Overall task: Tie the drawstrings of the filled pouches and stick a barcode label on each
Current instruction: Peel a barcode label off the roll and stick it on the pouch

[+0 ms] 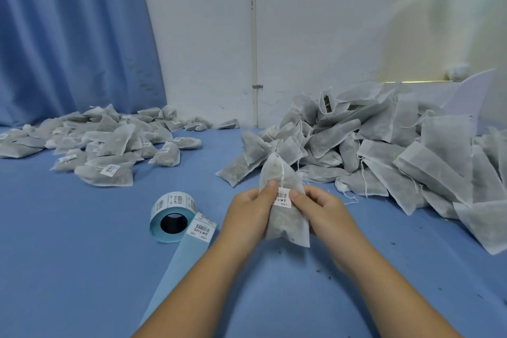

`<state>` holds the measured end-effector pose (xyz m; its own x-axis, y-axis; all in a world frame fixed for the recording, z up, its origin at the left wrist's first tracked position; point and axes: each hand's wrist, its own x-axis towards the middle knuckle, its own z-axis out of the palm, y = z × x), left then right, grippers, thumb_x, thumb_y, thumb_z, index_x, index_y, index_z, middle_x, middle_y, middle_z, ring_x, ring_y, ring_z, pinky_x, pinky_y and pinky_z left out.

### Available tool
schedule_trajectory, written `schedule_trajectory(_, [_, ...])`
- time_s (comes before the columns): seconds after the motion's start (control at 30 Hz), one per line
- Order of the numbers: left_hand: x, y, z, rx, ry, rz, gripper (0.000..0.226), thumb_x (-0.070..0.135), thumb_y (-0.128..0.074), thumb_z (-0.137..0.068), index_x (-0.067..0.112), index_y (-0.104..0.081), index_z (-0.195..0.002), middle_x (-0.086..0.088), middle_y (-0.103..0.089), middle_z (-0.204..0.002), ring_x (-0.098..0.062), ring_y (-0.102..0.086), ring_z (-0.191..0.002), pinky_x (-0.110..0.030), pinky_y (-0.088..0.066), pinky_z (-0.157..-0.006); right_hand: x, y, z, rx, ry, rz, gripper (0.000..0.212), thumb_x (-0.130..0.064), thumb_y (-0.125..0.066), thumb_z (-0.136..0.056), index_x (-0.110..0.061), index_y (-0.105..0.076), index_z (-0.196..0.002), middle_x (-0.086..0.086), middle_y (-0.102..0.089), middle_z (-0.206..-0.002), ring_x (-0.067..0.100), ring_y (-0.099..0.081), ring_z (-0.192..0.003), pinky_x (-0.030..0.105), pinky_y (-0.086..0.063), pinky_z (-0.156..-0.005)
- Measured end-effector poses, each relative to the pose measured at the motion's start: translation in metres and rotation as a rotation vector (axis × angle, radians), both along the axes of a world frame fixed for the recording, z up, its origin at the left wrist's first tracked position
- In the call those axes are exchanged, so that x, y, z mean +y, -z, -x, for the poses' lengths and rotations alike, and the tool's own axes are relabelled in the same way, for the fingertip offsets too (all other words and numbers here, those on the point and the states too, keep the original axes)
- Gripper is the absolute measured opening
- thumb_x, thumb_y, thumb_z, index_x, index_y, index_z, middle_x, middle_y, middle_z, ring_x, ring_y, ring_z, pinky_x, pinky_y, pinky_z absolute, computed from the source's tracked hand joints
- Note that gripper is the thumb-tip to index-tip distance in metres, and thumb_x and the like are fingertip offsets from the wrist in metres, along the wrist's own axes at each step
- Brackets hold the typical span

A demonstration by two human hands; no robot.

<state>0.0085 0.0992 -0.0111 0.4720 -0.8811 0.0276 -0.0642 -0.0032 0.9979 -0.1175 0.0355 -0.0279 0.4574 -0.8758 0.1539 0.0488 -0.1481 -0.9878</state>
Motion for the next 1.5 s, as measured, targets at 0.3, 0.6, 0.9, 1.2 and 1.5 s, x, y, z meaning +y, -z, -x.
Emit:
schedule_trajectory(0.3, [0.037,-0.029,-0.055,-0.061,-0.072,0.059,0.034,0.038,-0.064,-0.092,0.006,-0.072,-0.085,-0.008,-0.076,-0.081,-0.017,-0.07,-0.07,-0.025,-0.053,-0.062,0.021,-0.026,-0.053,-0.006,-0.327,-0.043,0.019,-0.027,-0.072,-0.085,-0.02,-0.072,-0.103,0.008,-0.075,-0.102,0.027,-0.072,-0.093,0.031,-0.058,-0.071])
schedule_trajectory(0.6, [0.071,-0.026,-0.125,0.15,0.184,-0.069,0.03,0.026,-0.054,-0.099,0.005,-0.058,-0.12,-0.011,-0.069,-0.081,-0.019,-0.063,-0.057,-0.023,-0.046,-0.045,0.029,-0.046,-0.128,0.05,-0.222,-0.063,0.013,-0.016,-0.071,-0.082,-0.006,-0.069,-0.09,0.01,-0.073,-0.082,0.022,-0.067,-0.075,0.038,-0.051,-0.072])
schedule_trajectory(0.9, [0.081,-0.009,-0.197,0.237,-0.046,-0.048,0.011,0.018,-0.065,-0.09,0.008,-0.066,-0.094,-0.003,-0.053,-0.062,-0.011,-0.04,-0.043,-0.019,-0.028,-0.036,0.017,-0.048,-0.17,0.104,-0.137,0.024,0.008,-0.018,-0.065,-0.089,-0.015,-0.068,-0.096,0.001,-0.072,-0.08,0.012,-0.062,-0.057,0.027,-0.05,-0.056])
schedule_trajectory(1.2, [0.037,-0.07,-0.272,0.461,-0.273,0.251,0.02,0.004,-0.064,-0.092,0.007,-0.054,-0.109,-0.01,-0.05,-0.121,-0.024,-0.069,-0.099,-0.026,-0.059,-0.081,-0.009,-0.028,-0.168,0.132,-0.074,-0.037,0.01,-0.015,-0.064,-0.09,-0.008,-0.072,-0.087,-0.001,-0.068,-0.064,0.012,-0.058,-0.051,0.022,-0.046,-0.047])
schedule_trajectory(1.5, [0.026,-0.049,-0.246,0.43,-0.248,0.147,0.008,0.016,-0.058,-0.095,0.011,-0.062,-0.101,-0.004,-0.064,-0.093,-0.02,-0.068,-0.078,-0.031,-0.055,-0.073,-0.013,-0.008,-0.144,0.236,-0.064,-0.04,0.014,-0.012,-0.06,-0.09,-0.01,-0.071,-0.081,-0.003,-0.066,-0.06,0.011,-0.056,-0.048,0.022,-0.047,-0.049])
